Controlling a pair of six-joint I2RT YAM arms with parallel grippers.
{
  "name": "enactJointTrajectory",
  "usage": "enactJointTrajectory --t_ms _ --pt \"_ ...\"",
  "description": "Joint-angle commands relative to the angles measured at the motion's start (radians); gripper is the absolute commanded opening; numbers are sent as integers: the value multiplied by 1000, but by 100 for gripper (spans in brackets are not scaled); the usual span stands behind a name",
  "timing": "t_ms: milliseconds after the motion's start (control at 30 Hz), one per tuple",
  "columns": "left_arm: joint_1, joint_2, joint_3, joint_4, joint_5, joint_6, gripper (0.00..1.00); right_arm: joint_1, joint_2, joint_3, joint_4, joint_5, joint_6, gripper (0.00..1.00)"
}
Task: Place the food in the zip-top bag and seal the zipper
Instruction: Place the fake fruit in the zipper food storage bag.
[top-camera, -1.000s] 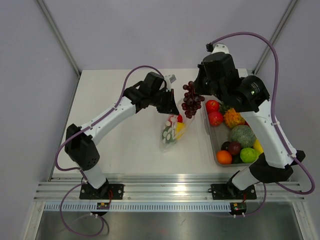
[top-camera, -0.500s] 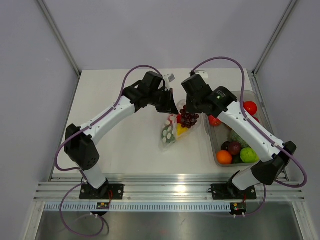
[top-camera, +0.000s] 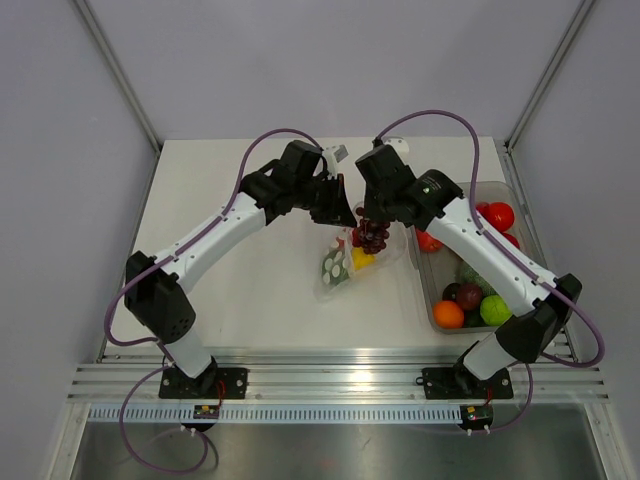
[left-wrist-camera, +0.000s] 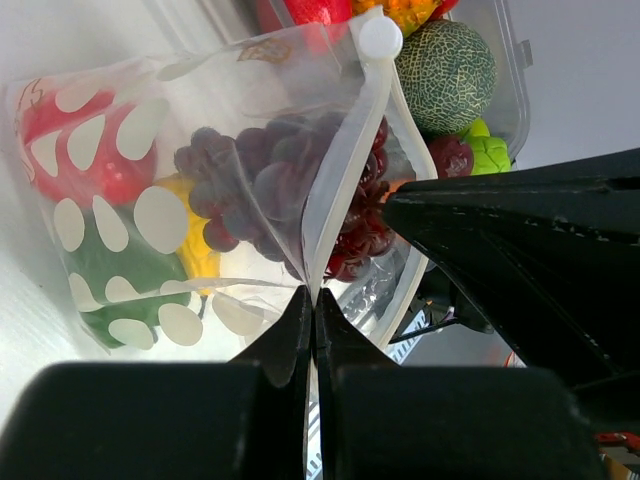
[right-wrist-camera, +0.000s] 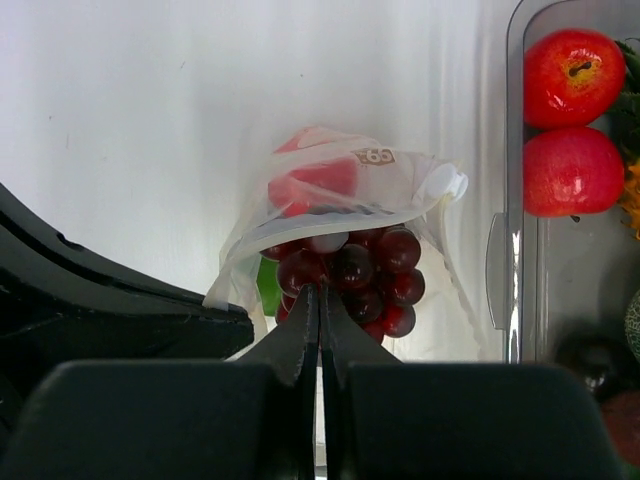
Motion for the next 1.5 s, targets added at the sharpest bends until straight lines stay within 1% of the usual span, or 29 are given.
enactJointTrajectory --t_ms 0,67,133,200,300,367,433,533,667,700,733,800,867,900,967,1067,1100,1167,1200,1267,1300,1333,1400,1433,1467 --pt "5 -55 9 64 41 -12 0 11 -3 43 63 -3 14 0" --pt "5 -54 11 69 41 -15 0 11 -6 15 86 -16 15 0" --pt "5 -52 12 72 44 -18 0 11 2 -52 115 -36 14 0" --pt "9 -51 14 73 50 -21 0 11 6 -100 113 -42 18 28" --pt "15 -51 6 78 52 -27 0 11 -19 -129 116 -45 17 66" --pt "18 -51 0 81 50 -30 0 11 -61 -123 109 -28 11 68" --pt "21 -49 -5 81 50 -32 0 11 -99 -112 84 -20 2 67" --pt "24 -51 -6 78 44 -29 0 11 -165 -121 51 6 5 63" --pt "30 -51 -2 75 41 -29 0 1 -240 -217 3 78 32 62" --pt "30 -51 -2 73 41 -27 0 -22 -251 -239 -12 75 47 62" --pt "32 -49 0 72 41 -27 0 -33 -276 -264 -14 69 55 64" --pt "35 -46 4 67 42 -26 0 -64 -317 -343 -6 33 74 75" --pt "35 -48 4 67 42 -26 0 -81 -340 -421 3 -5 83 78" --pt "35 -48 3 69 42 -26 0 -91 -351 -446 15 -20 89 78" --pt "36 -48 1 69 42 -26 0 -120 -369 -521 43 -75 92 78" --pt "36 -48 -2 70 44 -30 0 -133 -356 -581 109 -135 75 70" --pt "36 -49 -3 72 44 -30 0 -133 -346 -586 138 -151 71 62" --pt "36 -54 -5 70 41 -32 0 -133 -316 -588 174 -196 48 51" --pt "36 -57 -6 69 42 -32 0 -133 -302 -578 205 -209 38 31" --pt "36 -65 -9 61 30 -27 0 -134 -290 -519 210 -230 12 5" --pt "36 -72 -9 56 27 -24 0 -133 -288 -491 207 -230 3 0" --pt "36 -78 -9 55 18 -23 0 -133 -288 -424 205 -235 -9 0" --pt "44 -80 15 30 10 -10 0 -133 -288 -350 204 -237 -43 0" --pt "48 -81 49 14 -3 -6 0 -133 -283 -268 198 -240 -52 0" --pt "58 -83 67 -12 -11 6 0 -133 -277 -224 195 -255 -70 0"
